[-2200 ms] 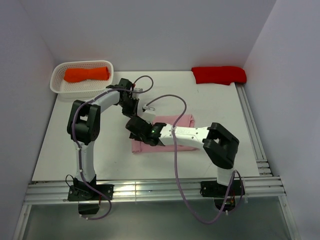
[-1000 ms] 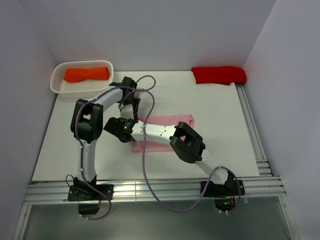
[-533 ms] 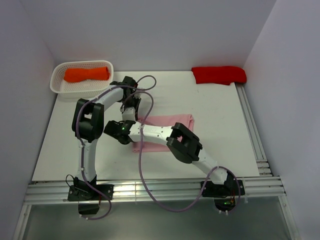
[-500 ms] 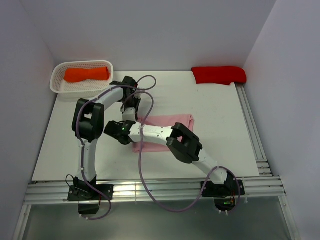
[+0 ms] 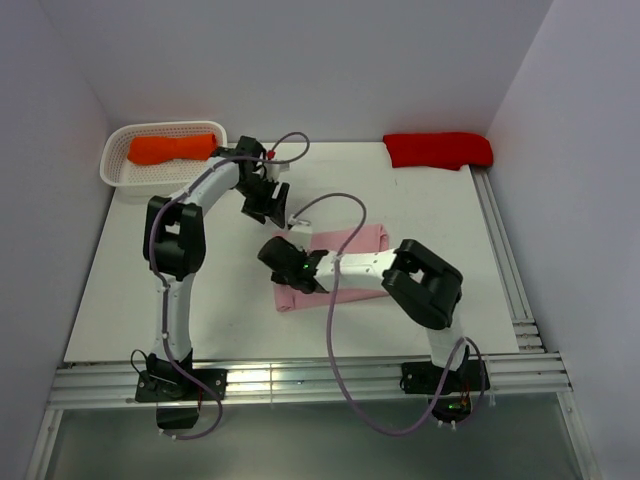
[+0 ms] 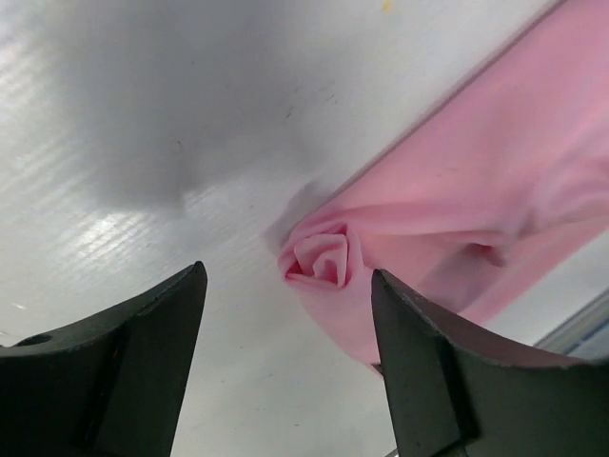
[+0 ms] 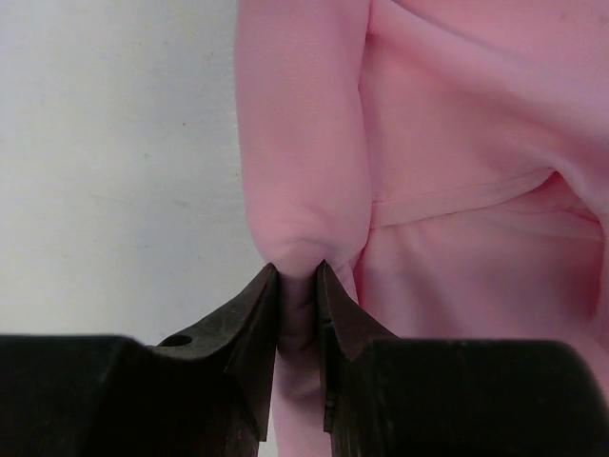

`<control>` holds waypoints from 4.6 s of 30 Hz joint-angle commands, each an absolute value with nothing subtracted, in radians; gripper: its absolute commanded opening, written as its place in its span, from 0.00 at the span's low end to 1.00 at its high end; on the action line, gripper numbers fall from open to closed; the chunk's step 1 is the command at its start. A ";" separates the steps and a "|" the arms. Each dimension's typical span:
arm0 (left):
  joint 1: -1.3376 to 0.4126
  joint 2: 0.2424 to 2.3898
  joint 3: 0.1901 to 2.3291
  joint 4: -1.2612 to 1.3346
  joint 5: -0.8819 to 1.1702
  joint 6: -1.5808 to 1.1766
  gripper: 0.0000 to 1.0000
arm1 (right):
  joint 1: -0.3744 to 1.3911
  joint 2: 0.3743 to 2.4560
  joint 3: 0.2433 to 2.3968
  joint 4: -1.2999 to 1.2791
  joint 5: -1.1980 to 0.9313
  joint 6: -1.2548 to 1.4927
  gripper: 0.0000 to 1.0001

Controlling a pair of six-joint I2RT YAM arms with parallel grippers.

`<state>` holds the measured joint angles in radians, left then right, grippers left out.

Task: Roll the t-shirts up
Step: Roll the tshirt

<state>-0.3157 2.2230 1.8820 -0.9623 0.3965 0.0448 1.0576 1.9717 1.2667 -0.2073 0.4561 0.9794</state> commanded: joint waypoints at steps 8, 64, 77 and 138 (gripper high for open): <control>-0.203 2.097 1.719 -0.919 0.698 0.153 0.76 | 0.861 1.940 0.850 0.682 -0.057 1.278 0.13; -0.357 2.137 1.601 -0.798 0.298 -0.014 0.00 | 1.091 2.172 1.741 -0.656 0.612 0.913 0.51; -0.360 2.160 1.675 -0.827 0.318 -0.021 0.19 | 1.114 2.232 1.720 -0.814 0.600 0.999 0.48; -0.331 2.091 1.551 -0.732 0.367 -0.041 0.09 | 1.057 1.884 1.284 -0.409 0.403 1.158 0.58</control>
